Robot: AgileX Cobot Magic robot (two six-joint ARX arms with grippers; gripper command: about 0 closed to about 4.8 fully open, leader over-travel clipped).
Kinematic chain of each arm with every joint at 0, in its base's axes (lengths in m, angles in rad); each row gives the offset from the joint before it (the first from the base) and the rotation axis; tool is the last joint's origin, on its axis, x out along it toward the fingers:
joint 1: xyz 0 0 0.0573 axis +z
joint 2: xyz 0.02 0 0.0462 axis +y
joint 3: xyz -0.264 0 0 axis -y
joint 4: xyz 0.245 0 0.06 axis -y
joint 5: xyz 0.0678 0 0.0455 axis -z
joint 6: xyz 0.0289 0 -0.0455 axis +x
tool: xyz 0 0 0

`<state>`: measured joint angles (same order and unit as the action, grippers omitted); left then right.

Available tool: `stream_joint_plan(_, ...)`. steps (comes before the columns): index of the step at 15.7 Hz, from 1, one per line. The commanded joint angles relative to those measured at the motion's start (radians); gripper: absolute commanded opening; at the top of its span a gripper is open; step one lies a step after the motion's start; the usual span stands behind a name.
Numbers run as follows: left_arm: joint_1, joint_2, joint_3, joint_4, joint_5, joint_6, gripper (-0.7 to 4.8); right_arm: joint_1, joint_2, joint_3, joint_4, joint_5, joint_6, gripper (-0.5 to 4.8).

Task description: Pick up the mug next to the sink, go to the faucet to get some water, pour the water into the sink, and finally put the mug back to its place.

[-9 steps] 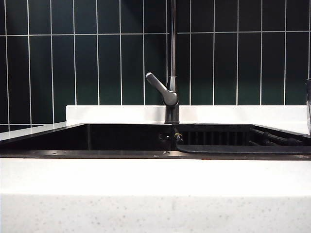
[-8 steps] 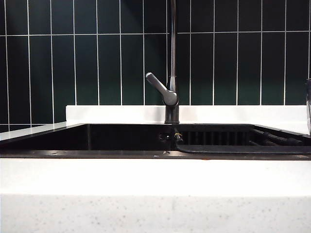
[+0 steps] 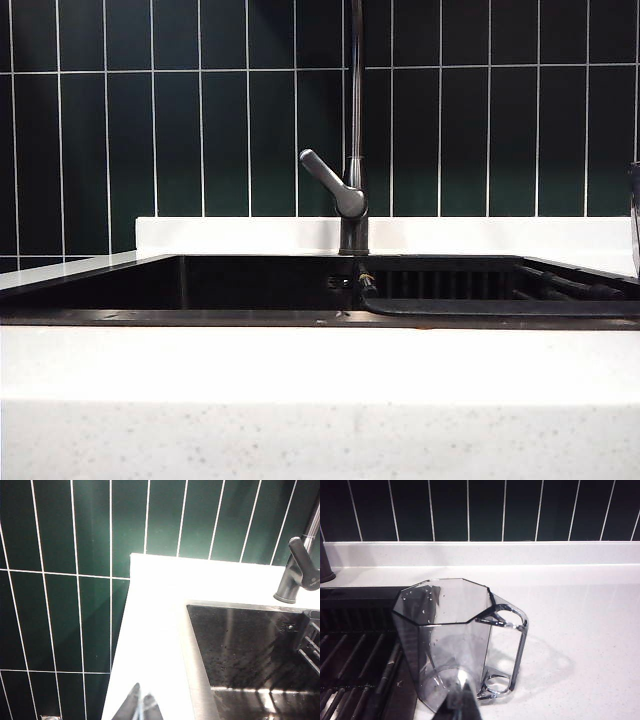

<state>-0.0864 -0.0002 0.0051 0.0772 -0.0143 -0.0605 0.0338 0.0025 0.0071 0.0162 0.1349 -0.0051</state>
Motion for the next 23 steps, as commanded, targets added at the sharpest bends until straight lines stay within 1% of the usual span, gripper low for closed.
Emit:
stream_joint_plan(1,-0.001,0.000,0.002,0.018,0.019,-0.050,-0.05,0.000,0.000,-0.006,0.016,-0.009,0.010,-0.05)
stream_joint_plan(2,-0.001,0.000,0.003,0.026,0.019,-0.145,-0.03,0.000,0.000,-0.006,0.017,-0.018,0.046,-0.05)
stream_joint_plan(3,-0.001,0.000,0.003,0.037,0.031,-0.205,0.00,0.000,0.000,-0.006,0.017,-0.025,0.061,-0.04)
stream_joint_plan(4,-0.001,0.000,0.003,0.055,0.082,-0.218,0.08,0.000,0.000,-0.006,0.018,-0.025,0.061,-0.04)
stream_joint_plan(5,-0.001,0.000,0.004,0.112,0.202,-0.216,0.44,0.000,0.000,-0.002,0.019,-0.025,0.061,0.00)
stream_joint_plan(6,-0.001,0.000,0.006,0.176,0.283,-0.217,0.59,0.000,0.000,0.006,0.022,-0.024,0.060,0.01)
stream_joint_plan(7,-0.001,0.000,0.014,0.211,0.311,-0.231,0.59,0.000,0.000,0.013,0.030,-0.021,0.060,0.01)
stream_joint_plan(8,-0.001,0.003,0.031,0.204,0.311,-0.240,0.59,0.000,0.000,0.018,0.037,-0.020,0.060,0.01)
stream_joint_plan(9,-0.001,0.031,0.058,0.200,0.352,-0.239,0.74,-0.001,0.000,0.029,0.044,0.004,0.060,0.01)
stream_joint_plan(10,-0.001,0.108,0.093,0.212,0.422,-0.240,0.85,-0.002,0.000,0.046,0.044,0.006,0.060,0.01)
stream_joint_plan(11,-0.001,0.169,0.111,0.244,0.459,-0.239,0.85,-0.002,0.000,0.056,0.043,0.006,0.060,0.01)
stream_joint_plan(13,-0.001,0.395,0.177,0.385,0.539,-0.234,1.04,-0.004,0.002,0.071,0.035,0.006,0.061,0.01)
stream_joint_plan(14,-0.001,0.493,0.207,0.436,0.574,-0.235,1.31,-0.006,0.009,0.071,0.029,0.006,0.061,0.04)
stream_joint_plan(15,-0.001,0.650,0.259,0.507,0.640,-0.236,1.60,-0.006,0.032,0.071,0.016,0.006,0.061,0.43)
stream_joint_plan(16,-0.001,0.766,0.304,0.570,0.686,-0.241,1.62,-0.007,0.060,0.071,0.017,0.008,0.061,0.89)
stream_joint_plan(17,-0.001,0.842,0.336,0.626,0.716,-0.255,1.62,-0.008,0.083,0.071,0.018,0.027,0.061,1.18)
stream_joint_plan(18,-0.001,0.948,0.389,0.702,0.750,-0.269,1.62,-0.014,0.122,0.070,0.018,0.037,0.060,1.22)
stream_joint_plan(20,-0.002,1.059,0.468,0.718,0.764,-0.268,1.62,-0.035,0.201,0.066,0.040,0.066,0.061,1.24)
stream_joint_plan(22,-0.003,1.098,0.502,0.723,0.772,-0.257,1.62,-0.056,0.294,0.038,0.151,0.066,0.061,1.81)
stream_joint_plan(23,-0.003,1.102,0.505,0.725,0.779,-0.253,1.61,-0.066,0.343,0.033,0.198,0.066,0.061,1.81)
